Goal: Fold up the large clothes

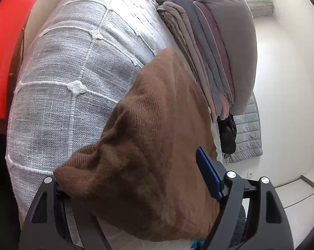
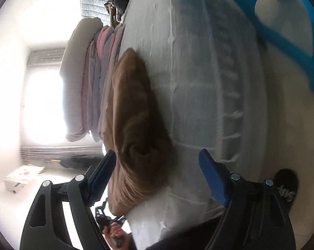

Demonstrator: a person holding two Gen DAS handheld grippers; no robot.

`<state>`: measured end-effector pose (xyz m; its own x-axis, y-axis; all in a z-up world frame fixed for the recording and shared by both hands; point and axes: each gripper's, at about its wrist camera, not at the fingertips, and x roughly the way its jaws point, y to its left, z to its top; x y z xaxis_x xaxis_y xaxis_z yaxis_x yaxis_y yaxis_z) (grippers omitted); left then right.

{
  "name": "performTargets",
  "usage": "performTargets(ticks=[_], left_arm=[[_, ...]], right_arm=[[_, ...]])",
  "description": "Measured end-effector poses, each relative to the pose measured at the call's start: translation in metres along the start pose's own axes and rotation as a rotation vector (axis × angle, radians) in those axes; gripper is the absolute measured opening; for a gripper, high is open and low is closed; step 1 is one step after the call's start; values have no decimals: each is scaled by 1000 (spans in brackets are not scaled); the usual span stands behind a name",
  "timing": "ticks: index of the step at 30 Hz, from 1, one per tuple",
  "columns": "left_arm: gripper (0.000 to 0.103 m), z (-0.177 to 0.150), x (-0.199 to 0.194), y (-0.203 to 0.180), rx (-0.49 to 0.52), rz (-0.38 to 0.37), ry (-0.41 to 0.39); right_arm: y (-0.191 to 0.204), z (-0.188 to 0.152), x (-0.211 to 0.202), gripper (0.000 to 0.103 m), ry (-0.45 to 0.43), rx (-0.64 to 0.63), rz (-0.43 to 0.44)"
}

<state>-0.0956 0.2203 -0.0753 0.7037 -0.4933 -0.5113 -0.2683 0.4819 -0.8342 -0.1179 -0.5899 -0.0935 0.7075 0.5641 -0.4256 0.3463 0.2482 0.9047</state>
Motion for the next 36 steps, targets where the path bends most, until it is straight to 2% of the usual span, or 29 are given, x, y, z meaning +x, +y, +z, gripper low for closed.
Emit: performTargets(ticks=[4,6,8,9,10,11,12,16,19,22,25,27,30,31,32,33,34,36], left_arm=[[73,3,-1,5,-21,-21,11],[73,4,0,6,-27,-18,11],[75,4,2,4,-25,-7,8],[75,5,4,2,-22,-1,9],[72,6,5,-1,-11,6,16],[61,8,5,-3,4,7,23],[31,9,5,-4,14,14,31],[21,15,-15,-9,24,-46,36],[20,14,-39,-25,50,-92,34],[20,15,-59,-39,91,-100,20],[24,21,-44,-36,124,-20,55],[35,29,-19,-20,81,59,91],[40,39,0,8,-33,66,115],[42,39,-1,8,-36,59,110],[43,40,-3,4,-15,59,104],[46,39,-4,3,-2,60,103],[48,40,-3,2,3,58,105],[50,41,-1,1,-2,58,108]], right_arm=[[4,-1,15,78,13,28,94],[10,-1,21,76,24,10,107],[15,0,27,43,31,-17,67],[14,2,30,32,27,-22,50],[15,2,32,29,25,-26,60],[18,0,31,27,19,-41,59],[21,-1,30,26,15,-57,62],[39,-22,9,23,18,-115,125],[47,-39,-4,23,39,-136,160],[49,-51,-11,23,56,-156,166],[41,-44,-2,23,55,-166,78],[26,-33,12,24,72,-146,17],[15,-27,23,30,89,-132,-49],[17,-25,21,39,87,-145,-71],[20,-23,16,43,59,-164,-111],[24,-22,1,49,-10,-189,-184],[30,-19,-10,49,-63,-215,-233],[58,-22,-33,51,-246,-335,-398]])
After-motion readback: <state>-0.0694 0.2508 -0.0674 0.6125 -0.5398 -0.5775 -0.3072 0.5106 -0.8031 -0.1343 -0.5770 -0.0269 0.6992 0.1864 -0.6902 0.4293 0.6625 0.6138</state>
